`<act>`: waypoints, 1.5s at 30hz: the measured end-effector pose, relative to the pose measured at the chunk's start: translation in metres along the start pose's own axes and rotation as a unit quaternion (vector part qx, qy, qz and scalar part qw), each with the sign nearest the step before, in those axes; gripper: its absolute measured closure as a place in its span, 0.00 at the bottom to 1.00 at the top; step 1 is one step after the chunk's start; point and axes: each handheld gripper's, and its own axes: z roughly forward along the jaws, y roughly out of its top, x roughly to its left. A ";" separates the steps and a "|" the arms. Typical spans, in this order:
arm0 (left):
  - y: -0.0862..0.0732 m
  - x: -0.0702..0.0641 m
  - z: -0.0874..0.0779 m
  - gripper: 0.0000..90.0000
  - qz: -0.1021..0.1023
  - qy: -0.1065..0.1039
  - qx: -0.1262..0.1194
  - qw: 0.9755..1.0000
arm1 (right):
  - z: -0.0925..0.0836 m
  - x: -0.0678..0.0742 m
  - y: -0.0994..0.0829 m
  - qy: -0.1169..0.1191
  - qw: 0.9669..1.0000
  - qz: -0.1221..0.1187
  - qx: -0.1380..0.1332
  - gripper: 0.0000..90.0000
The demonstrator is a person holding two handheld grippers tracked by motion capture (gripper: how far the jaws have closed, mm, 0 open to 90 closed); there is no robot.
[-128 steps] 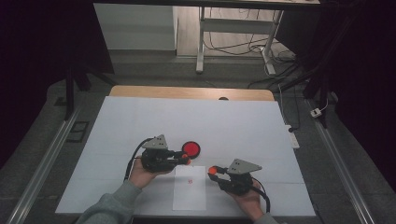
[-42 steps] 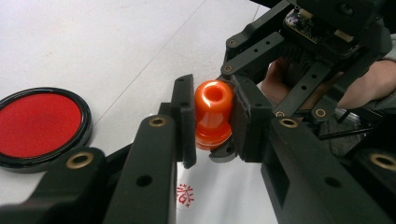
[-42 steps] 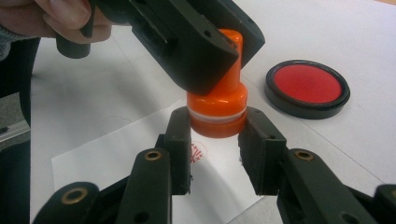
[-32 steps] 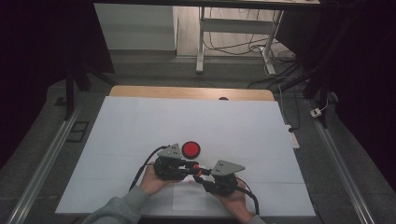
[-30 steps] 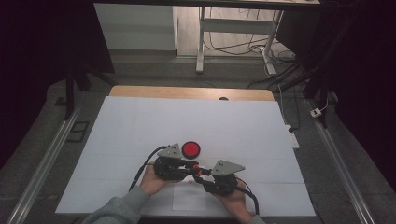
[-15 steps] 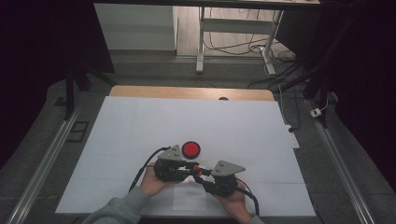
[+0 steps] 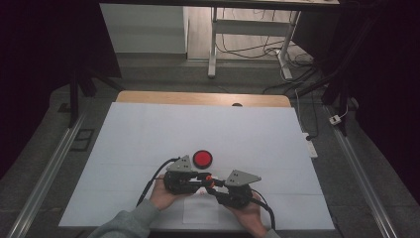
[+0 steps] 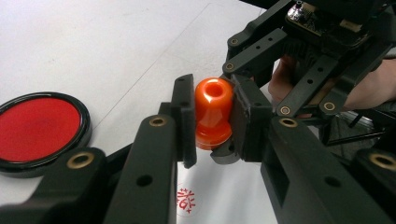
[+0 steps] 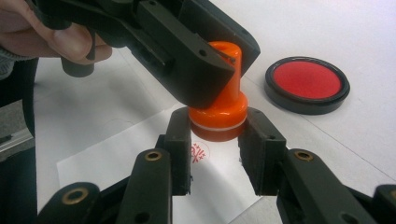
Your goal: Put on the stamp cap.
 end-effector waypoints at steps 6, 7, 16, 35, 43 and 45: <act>0.001 0.000 0.000 0.80 -0.003 0.000 0.001 1.000 | 0.000 0.000 0.000 -0.003 1.000 -0.007 -0.004 0.72; 0.001 0.000 0.000 0.80 -0.003 0.001 0.001 1.000 | 0.000 0.000 0.000 -0.003 1.000 -0.008 -0.003 0.72; 0.004 -0.004 -0.004 0.80 0.003 0.007 -0.016 1.000 | -0.004 -0.001 0.003 -0.006 1.000 -0.015 -0.012 0.68; 0.007 0.002 -0.016 0.80 -0.009 0.010 -0.022 1.000 | -0.014 -0.012 -0.001 -0.039 0.999 -0.020 -0.006 0.56; 0.007 0.005 -0.024 0.80 -0.016 0.015 -0.024 0.999 | -0.026 -0.021 -0.005 -0.055 0.998 -0.013 -0.003 0.55; 0.007 0.005 -0.025 0.80 -0.015 0.018 -0.024 0.999 | -0.031 -0.023 -0.007 -0.060 0.998 -0.015 -0.004 0.55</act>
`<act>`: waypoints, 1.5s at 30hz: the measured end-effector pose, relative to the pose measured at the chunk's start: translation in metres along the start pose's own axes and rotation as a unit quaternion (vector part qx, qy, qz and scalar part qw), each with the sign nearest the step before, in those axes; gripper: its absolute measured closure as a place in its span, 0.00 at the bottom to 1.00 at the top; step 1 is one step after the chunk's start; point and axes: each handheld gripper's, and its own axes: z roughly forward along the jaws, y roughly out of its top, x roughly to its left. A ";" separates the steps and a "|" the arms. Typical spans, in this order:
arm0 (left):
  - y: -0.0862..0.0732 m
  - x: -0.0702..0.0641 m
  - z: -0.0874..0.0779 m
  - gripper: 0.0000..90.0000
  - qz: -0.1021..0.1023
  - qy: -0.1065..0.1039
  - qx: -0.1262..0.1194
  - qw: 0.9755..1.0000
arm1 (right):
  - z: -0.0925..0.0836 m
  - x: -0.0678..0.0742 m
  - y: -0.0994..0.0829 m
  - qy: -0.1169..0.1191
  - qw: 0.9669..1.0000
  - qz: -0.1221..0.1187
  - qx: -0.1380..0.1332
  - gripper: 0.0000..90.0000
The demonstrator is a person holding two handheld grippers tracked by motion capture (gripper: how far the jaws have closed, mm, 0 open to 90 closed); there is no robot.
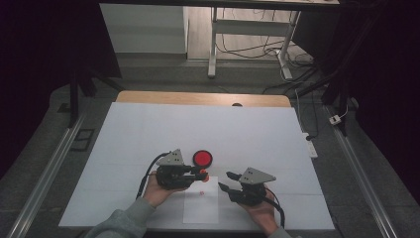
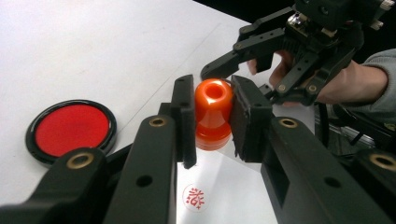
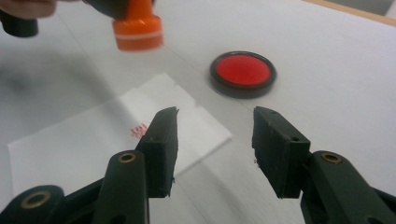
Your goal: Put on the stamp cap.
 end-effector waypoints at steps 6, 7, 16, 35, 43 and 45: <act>0.001 0.003 -0.006 0.80 -0.001 0.005 -0.005 1.000 | -0.019 -0.012 -0.007 -0.024 1.000 0.007 0.002 0.55; 0.001 0.003 -0.007 0.80 -0.002 0.006 -0.006 1.000 | -0.022 -0.014 -0.009 -0.025 1.000 0.010 0.002 0.55; 0.002 0.006 -0.015 0.80 -0.005 0.018 -0.005 1.000 | -0.046 -0.031 -0.023 -0.057 0.998 0.012 0.020 0.53; 0.006 0.023 -0.046 0.80 -0.016 0.068 -0.016 0.997 | -0.075 -0.055 -0.042 -0.099 0.994 0.033 0.034 0.52; 0.006 0.030 -0.049 0.80 -0.023 0.081 -0.017 0.996 | -0.073 -0.056 -0.043 -0.097 0.994 0.034 0.035 0.52; 0.006 0.032 -0.048 0.80 -0.024 0.084 -0.015 0.996 | -0.073 -0.056 -0.043 -0.097 0.994 0.033 0.035 0.52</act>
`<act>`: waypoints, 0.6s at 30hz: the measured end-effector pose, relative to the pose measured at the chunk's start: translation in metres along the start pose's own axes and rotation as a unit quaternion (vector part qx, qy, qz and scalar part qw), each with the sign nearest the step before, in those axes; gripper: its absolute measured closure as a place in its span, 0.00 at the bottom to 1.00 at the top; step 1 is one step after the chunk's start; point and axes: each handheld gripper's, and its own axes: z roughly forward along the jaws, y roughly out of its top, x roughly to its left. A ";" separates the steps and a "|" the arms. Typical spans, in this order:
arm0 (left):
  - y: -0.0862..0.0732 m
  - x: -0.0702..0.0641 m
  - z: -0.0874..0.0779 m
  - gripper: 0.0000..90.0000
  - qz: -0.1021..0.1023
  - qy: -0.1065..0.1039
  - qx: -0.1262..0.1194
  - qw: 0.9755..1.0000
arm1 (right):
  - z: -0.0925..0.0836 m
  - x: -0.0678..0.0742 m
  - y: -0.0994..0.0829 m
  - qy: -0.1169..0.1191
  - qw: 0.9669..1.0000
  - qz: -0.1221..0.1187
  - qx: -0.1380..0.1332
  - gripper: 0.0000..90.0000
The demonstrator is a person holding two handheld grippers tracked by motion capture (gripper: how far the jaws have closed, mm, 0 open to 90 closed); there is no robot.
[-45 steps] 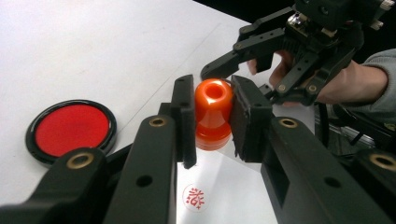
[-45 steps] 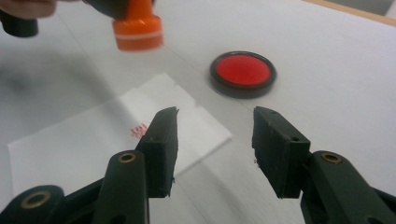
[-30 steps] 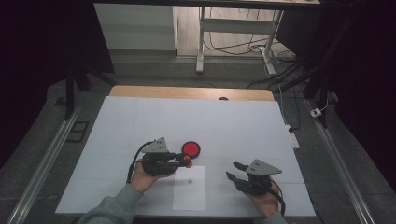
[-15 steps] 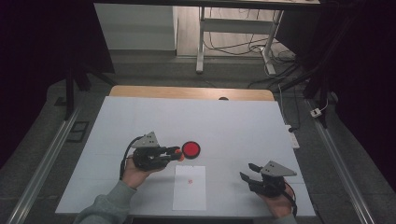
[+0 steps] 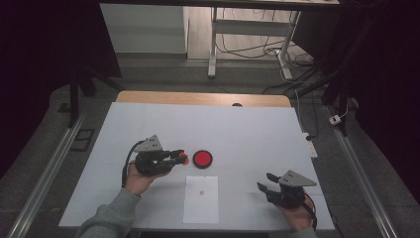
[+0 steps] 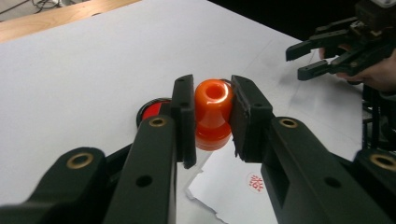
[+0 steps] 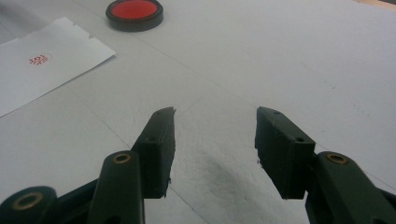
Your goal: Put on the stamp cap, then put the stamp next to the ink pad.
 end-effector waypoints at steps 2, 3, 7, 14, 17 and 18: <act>0.000 0.002 0.001 0.80 -0.002 0.003 0.000 1.000 | 0.000 0.000 0.000 0.000 1.000 0.000 0.001 0.52; 0.001 0.003 0.001 0.80 -0.001 0.005 0.002 1.000 | 0.000 0.000 0.000 0.000 1.000 0.000 0.000 0.52; 0.001 0.007 0.003 0.80 0.000 0.015 0.006 1.000 | 0.000 0.000 0.000 0.000 1.000 -0.002 0.001 0.52; 0.002 0.013 0.008 0.80 -0.001 0.027 0.014 1.000 | 0.001 0.001 0.001 0.001 1.000 -0.003 0.001 0.52; 0.002 0.016 0.010 0.80 -0.003 0.030 0.015 0.999 | 0.001 0.001 0.001 0.001 1.000 -0.004 0.002 0.52; 0.002 0.018 0.011 0.80 -0.004 0.031 0.016 0.999 | 0.001 0.001 0.001 0.000 1.000 -0.004 0.002 0.52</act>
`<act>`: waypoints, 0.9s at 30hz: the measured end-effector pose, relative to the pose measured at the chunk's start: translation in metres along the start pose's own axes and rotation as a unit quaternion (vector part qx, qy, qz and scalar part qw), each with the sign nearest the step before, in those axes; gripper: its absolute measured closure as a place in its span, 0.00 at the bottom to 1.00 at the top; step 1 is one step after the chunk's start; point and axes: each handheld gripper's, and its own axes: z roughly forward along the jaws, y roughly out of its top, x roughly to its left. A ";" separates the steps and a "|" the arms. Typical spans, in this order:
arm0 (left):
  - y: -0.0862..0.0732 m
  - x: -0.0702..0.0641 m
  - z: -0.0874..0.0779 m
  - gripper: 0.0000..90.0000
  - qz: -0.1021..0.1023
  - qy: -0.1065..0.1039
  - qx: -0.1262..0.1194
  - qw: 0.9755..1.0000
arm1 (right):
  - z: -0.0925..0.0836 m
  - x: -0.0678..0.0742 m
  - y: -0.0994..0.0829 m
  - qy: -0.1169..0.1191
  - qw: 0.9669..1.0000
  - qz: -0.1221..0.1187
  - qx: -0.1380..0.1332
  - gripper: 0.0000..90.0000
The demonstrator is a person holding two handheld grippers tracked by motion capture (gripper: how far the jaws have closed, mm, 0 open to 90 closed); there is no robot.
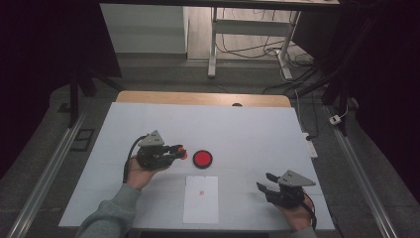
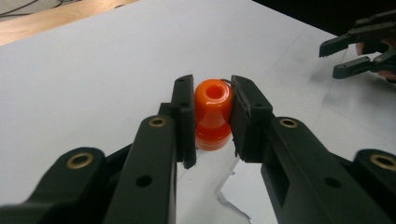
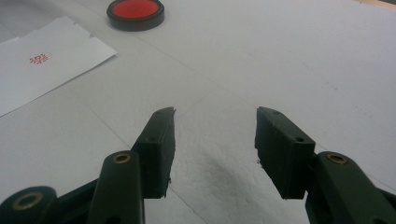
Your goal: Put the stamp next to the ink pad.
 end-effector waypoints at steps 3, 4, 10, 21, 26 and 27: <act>0.001 0.004 0.004 0.80 -0.001 0.004 0.007 1.000 | 0.000 0.000 0.000 0.001 1.000 0.000 0.000 0.52; 0.001 0.006 0.005 0.80 0.000 0.007 0.009 1.000 | 0.001 0.000 0.000 0.001 1.000 -0.001 0.000 0.52; 0.005 0.017 0.011 0.80 -0.007 0.017 0.012 1.000 | 0.001 0.001 0.000 0.002 1.000 0.001 0.000 0.52; -0.001 0.036 0.043 0.80 -0.031 0.026 0.038 0.998 | 0.001 0.000 0.000 0.002 1.000 0.002 0.002 0.52; -0.001 0.041 0.053 0.80 -0.034 0.037 0.043 0.998 | 0.002 0.001 0.000 0.003 1.000 0.001 0.002 0.52; -0.001 0.042 0.055 0.80 -0.035 0.039 0.042 0.998 | 0.002 0.001 0.000 0.003 1.000 0.001 0.002 0.52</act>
